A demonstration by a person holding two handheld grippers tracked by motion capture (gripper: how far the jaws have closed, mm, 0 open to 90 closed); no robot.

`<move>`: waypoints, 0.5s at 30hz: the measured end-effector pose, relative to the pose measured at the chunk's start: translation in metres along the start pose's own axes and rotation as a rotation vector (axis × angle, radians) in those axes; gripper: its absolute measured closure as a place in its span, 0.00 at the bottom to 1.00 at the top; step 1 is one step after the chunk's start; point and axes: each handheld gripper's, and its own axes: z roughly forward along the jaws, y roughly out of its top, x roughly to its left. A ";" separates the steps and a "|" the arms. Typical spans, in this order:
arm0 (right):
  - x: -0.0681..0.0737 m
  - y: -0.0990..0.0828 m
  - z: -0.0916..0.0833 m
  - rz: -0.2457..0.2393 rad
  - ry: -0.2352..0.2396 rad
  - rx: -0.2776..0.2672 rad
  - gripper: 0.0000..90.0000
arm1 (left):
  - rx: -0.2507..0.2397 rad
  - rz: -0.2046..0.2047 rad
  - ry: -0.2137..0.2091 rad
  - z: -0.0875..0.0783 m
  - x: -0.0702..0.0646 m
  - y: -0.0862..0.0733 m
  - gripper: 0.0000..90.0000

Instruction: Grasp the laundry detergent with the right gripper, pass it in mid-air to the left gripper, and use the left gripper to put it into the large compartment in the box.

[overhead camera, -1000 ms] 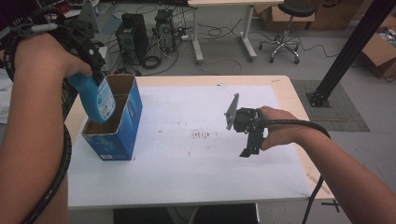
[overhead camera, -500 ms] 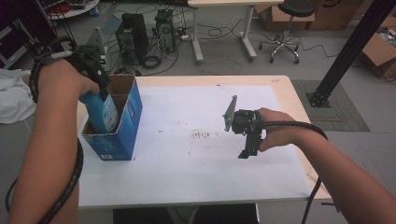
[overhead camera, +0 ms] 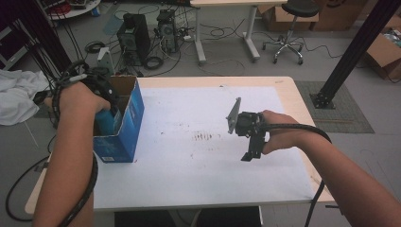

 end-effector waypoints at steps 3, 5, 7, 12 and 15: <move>0.000 -0.001 0.001 0.000 0.001 0.001 0.00 | 0.004 0.001 0.001 0.008 0.001 0.002 0.42; -0.001 -0.002 0.002 0.005 0.004 0.000 0.00 | 0.000 -0.003 0.001 0.013 0.001 0.003 0.42; -0.002 -0.002 0.002 0.006 0.005 -0.001 0.00 | 0.008 0.000 0.003 0.018 0.002 0.005 0.42; -0.002 -0.002 0.004 0.010 0.010 0.000 0.00 | 0.011 -0.005 0.014 0.029 0.004 0.008 0.42; -0.003 -0.002 0.005 0.008 0.009 -0.002 0.00 | 0.010 0.001 0.010 0.037 0.003 0.009 0.42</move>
